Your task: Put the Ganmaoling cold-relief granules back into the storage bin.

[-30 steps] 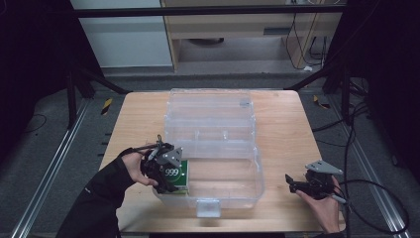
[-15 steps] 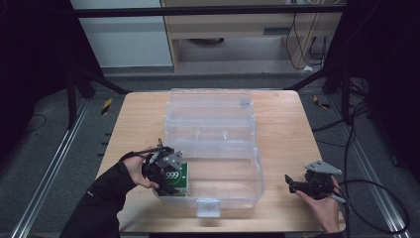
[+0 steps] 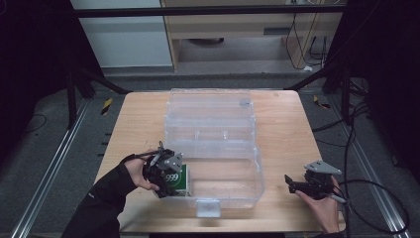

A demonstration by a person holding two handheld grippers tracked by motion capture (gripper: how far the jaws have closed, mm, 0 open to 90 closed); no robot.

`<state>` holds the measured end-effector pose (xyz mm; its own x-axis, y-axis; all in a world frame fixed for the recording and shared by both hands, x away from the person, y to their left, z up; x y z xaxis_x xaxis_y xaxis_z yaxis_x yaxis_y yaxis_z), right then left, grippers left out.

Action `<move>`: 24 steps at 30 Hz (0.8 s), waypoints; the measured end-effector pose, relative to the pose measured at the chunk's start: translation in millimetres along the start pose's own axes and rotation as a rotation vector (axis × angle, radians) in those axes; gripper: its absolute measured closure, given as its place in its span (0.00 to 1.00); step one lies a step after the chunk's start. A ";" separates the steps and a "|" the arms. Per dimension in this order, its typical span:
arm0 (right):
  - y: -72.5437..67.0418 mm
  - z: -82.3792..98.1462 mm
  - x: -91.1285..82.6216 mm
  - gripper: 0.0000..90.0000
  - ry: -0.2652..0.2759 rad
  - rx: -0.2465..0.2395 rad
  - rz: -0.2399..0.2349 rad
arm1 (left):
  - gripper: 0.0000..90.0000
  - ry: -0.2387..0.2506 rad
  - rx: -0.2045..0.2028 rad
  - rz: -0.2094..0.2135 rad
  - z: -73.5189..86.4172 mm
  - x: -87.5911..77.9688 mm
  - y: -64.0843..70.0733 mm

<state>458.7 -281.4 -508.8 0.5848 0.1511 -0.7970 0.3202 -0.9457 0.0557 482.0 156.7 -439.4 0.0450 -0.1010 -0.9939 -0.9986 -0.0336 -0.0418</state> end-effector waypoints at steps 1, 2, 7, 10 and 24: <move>0.0 0.0 0.1 0.05 0.000 -0.001 0.001 | 0.14 -0.003 -0.001 0.001 0.3 -0.1 0.0; -0.2 0.1 0.2 0.05 -0.002 0.000 0.000 | 0.14 -0.004 -0.001 0.001 0.5 -0.2 0.0; -0.1 0.1 0.5 0.05 -0.003 -0.001 0.001 | 0.13 0.049 -0.024 0.005 1.1 -6.8 -0.3; -0.3 0.0 0.6 0.05 -0.004 -0.002 0.000 | 0.14 0.053 -0.028 -0.013 3.6 -13.4 -0.3; 1.5 0.8 -1.2 0.05 0.001 0.006 0.001 | 0.22 0.130 -0.141 -0.103 41.0 -47.3 3.4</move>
<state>457.9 -283.3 -508.2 0.5861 0.1501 -0.7962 0.3145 -0.9478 0.0528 475.3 202.1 -396.8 0.1591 -0.2166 -0.9632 -0.9749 -0.1883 -0.1187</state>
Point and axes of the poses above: each handheld gripper's, and its own axes: x roughly forward along the jaws, z roughly out of its underside, y roughly to its right, the point moved 4 cm from there along x, roughly forward along the jaws, and after that the axes turned 15 degrees about -y, right-handed, at the moved point
